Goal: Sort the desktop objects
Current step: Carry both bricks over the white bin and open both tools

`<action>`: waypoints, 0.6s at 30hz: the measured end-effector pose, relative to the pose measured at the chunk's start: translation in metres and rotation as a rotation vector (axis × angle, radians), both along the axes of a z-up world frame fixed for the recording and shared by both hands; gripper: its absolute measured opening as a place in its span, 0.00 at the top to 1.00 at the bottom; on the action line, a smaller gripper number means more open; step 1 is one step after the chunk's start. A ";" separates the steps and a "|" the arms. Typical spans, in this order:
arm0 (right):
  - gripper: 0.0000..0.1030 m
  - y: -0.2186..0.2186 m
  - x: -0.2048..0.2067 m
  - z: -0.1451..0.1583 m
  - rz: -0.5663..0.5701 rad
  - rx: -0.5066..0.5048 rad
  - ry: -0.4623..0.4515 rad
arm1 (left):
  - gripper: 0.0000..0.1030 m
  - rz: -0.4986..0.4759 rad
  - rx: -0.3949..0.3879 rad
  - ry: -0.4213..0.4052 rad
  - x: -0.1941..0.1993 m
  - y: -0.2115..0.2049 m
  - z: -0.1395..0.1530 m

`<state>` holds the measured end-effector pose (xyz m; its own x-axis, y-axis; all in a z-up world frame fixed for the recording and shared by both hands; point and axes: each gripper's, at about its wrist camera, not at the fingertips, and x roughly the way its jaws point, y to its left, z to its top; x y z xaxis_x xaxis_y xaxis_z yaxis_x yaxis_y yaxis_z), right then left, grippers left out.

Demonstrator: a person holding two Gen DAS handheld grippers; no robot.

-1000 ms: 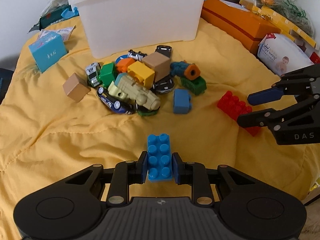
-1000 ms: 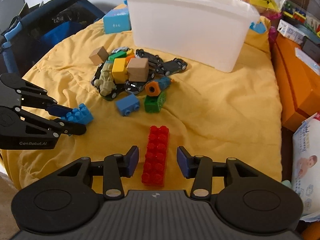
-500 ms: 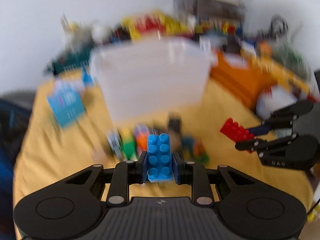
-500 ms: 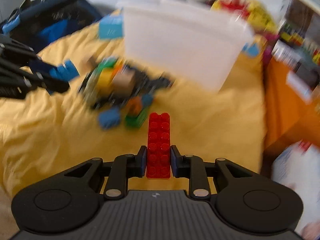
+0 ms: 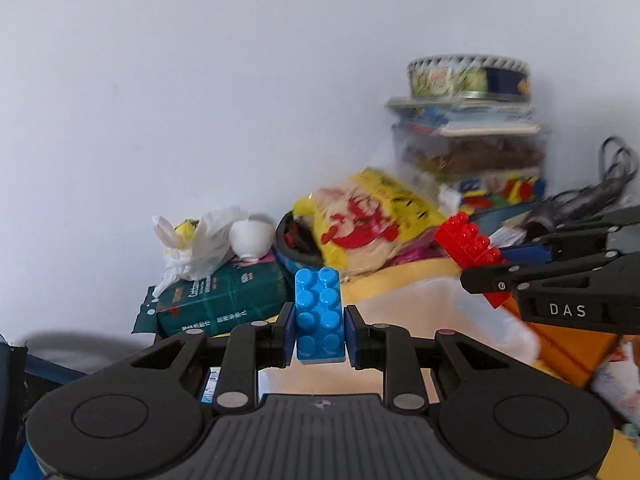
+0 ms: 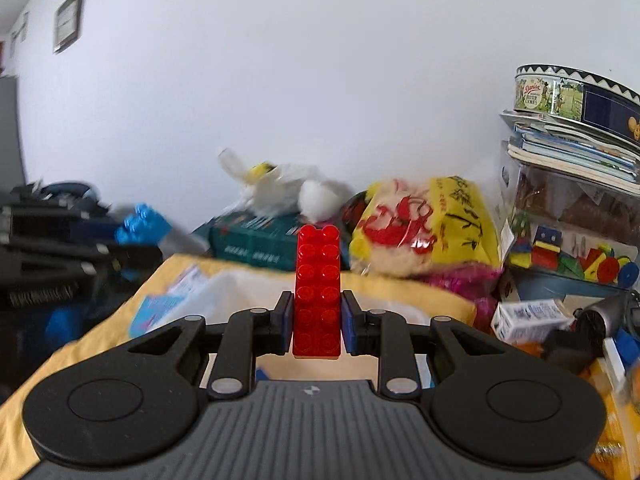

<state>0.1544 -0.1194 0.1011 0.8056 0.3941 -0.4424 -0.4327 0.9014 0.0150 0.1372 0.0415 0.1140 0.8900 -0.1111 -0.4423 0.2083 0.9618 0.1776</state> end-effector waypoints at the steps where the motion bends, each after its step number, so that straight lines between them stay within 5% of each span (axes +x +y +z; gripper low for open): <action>1: 0.74 0.003 0.006 -0.004 -0.004 -0.002 0.011 | 0.73 0.013 0.021 0.021 0.011 -0.003 -0.008; 7: 0.73 0.026 0.034 -0.052 -0.015 -0.111 0.156 | 0.68 0.052 0.091 0.197 0.045 -0.009 -0.062; 10: 0.67 0.029 0.029 -0.060 -0.011 -0.137 0.159 | 0.50 0.027 0.093 0.186 0.031 -0.002 -0.062; 15: 0.67 0.023 0.004 -0.039 0.029 -0.107 0.081 | 0.46 0.011 0.036 0.131 0.001 0.015 -0.042; 18: 0.59 0.015 -0.015 -0.023 0.093 -0.050 0.012 | 0.33 0.001 0.038 0.094 -0.027 0.020 -0.030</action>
<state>0.1394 -0.1045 0.0779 0.7612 0.4437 -0.4731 -0.5142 0.8573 -0.0233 0.1101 0.0618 0.0841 0.8445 -0.0920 -0.5277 0.2249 0.9550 0.1935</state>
